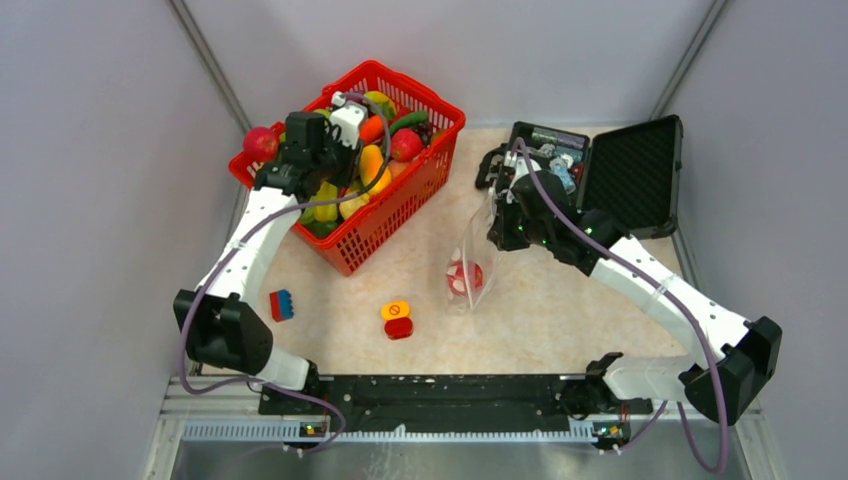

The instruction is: Place the food in the zip-top bag and seal the zipper

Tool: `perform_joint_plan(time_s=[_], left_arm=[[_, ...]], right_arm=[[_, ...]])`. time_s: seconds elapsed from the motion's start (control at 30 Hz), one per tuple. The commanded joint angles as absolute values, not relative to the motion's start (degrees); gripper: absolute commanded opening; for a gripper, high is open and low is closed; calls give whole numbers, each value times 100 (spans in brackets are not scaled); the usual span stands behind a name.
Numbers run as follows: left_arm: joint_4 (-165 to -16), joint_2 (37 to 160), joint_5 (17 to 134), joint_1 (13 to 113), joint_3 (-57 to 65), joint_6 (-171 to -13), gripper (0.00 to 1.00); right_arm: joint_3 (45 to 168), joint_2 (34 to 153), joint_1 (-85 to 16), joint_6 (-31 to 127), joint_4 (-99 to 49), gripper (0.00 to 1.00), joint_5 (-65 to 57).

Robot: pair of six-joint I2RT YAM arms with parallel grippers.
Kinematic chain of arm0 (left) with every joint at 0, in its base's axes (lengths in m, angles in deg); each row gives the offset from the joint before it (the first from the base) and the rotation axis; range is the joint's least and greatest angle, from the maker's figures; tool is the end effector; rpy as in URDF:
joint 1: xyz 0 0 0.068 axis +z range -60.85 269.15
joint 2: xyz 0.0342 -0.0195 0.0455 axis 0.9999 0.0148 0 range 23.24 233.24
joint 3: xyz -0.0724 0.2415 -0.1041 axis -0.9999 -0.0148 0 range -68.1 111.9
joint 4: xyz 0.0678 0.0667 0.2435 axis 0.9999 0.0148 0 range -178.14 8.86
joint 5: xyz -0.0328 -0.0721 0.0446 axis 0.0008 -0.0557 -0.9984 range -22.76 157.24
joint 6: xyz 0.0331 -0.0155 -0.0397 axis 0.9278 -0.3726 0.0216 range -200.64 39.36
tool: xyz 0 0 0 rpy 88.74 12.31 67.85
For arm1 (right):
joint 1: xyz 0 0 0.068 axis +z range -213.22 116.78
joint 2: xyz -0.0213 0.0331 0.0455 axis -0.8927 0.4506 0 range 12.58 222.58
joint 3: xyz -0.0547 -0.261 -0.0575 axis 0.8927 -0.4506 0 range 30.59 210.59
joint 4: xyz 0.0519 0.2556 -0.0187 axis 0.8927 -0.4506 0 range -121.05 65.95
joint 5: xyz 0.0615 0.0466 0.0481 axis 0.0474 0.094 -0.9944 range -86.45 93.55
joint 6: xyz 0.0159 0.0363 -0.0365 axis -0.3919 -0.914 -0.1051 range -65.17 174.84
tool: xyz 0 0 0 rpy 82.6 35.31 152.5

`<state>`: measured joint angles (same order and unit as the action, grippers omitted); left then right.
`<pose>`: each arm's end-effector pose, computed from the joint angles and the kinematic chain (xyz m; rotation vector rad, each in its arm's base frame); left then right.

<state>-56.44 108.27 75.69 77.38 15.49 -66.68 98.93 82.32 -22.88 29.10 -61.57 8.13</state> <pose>0.3269 -0.0734 0.3705 0.5608 2.0707 -0.1364 0.2001 0.1663 0.3464 -0.2488 2.2882 0.5225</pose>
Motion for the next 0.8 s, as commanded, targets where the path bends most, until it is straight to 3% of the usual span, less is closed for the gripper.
perform_joint_plan(time_s=[0.0, 0.47, 0.77], left_arm=[[-6152, 10748, 7451, 7764, 1381, -6397, 39], [-6200, 10902, 7846, 7764, 1333, -6308, 37], [-6080, 11059, 7659, 7762, 1329, -6228, 24]], right_arm=[[9880, 8072, -2311, 2859, -5976, 0, 751], [9829, 8070, -2314, 2832, -5917, 0, 697], [9798, 8037, -2311, 2822, -5909, 0, 720]])
